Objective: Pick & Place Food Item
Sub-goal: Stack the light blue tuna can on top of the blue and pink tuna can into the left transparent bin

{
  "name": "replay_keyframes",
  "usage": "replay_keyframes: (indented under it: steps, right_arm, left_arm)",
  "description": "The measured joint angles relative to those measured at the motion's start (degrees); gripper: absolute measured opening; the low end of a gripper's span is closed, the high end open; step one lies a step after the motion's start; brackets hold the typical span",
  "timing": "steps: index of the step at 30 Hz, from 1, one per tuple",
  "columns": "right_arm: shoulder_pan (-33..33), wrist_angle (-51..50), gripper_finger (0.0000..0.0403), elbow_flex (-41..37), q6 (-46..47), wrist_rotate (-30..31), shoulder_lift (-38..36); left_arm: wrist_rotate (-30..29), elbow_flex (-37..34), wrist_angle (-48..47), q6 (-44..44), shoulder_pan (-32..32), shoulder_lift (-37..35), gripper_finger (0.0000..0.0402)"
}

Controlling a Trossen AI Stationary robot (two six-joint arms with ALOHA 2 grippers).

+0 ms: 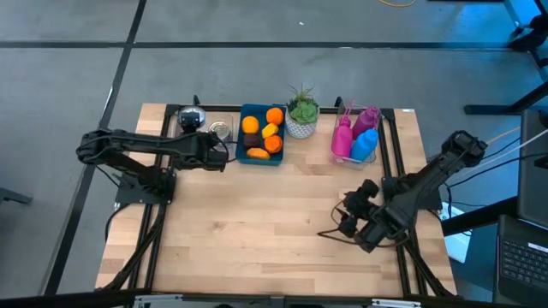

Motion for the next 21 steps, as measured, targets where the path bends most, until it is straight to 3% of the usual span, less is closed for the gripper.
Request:
replay_keyframes:
  steps: [4, 11, 16, 21]
  right_arm:
    - [-2.1, 6.5, 0.0269, 0.0, -4.9, 1.9, 1.0]
    - [-4.2, 17.9, 0.0269, 0.0, -13.2, 3.9, 1.1]
    - [-5.5, 23.1, 0.0269, 0.0, -16.0, 3.2, 1.1]
    - [-5.8, 25.8, 0.0269, 0.0, -17.1, 2.8, 1.1]
  left_arm:
    - [-0.2, -1.3, 5.0, 8.3, 0.8, -2.4, 0.0113]
    - [9.8, -3.8, 25.9, 29.6, 3.8, -14.4, 0.0112]
    - [19.0, -6.8, 35.0, 43.2, 9.5, -20.7, 0.0112]
    - [32.4, -8.9, 37.9, 53.7, 14.8, -21.9, 0.0112]
